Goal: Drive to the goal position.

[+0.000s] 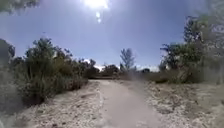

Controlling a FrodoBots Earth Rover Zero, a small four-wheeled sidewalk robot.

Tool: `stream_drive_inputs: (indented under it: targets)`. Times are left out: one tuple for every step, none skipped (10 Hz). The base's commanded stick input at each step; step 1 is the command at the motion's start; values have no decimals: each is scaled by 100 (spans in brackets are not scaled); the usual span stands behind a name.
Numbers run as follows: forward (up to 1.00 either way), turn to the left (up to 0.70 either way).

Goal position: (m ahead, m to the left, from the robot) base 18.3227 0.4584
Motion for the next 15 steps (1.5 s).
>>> stream_drive_inputs:
  targets:
    - [45, 0]
    - [45, 0]
    - [45, 0]
    - [45, 0]
    - [45, 0]
    - [45, 0]
    - [45, 0]
    - [45, 0]
    - [45, 0]
    - [45, 0]
    - [45, 0]
    - [45, 0]
    - [45, 0]
    - [45, 0]
    - [45, 0]
